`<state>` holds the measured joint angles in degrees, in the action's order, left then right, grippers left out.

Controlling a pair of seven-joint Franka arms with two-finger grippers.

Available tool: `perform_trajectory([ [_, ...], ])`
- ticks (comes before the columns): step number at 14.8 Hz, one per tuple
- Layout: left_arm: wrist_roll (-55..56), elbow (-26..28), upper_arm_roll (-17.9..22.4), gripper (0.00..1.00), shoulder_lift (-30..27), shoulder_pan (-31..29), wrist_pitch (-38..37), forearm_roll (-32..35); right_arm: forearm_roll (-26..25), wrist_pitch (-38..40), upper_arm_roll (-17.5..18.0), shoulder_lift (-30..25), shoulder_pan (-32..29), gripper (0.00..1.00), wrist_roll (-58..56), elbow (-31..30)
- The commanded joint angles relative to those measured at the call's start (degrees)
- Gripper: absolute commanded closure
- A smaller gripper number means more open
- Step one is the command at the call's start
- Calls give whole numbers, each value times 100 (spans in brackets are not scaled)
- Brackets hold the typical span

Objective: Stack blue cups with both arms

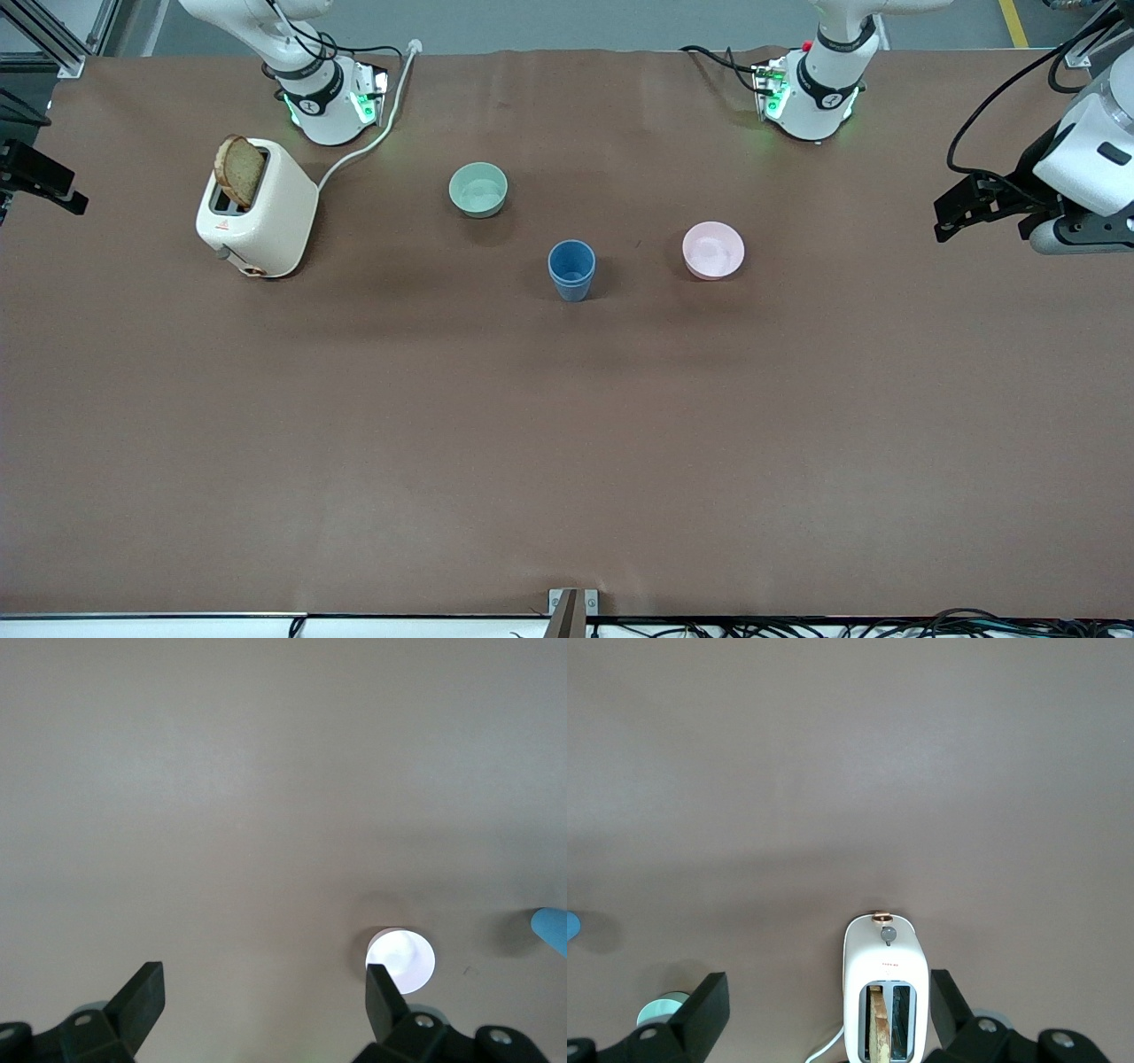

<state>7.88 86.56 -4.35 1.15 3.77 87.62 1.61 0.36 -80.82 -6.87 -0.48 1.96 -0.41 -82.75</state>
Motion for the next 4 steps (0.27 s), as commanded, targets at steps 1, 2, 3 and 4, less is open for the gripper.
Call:
perform_trajectory([
  [1, -41, -131, -4, 0, 60, 10, -8, 103, -36, -100, 19, -39, -38, 0, -29, -40],
  [2, -32, -131, -4, 0, 60, 10, -8, 103, -36, -127, 19, -39, -29, 0, -29, -40],
  [3, -32, -131, -4, 0, 60, 10, -8, 103, -36, -127, 19, -39, -29, 0, -29, -40],
  [4, -32, -131, -4, 0, 60, 10, -8, 103, -36, -136, 19, -31, -29, 0, -29, -48],
])
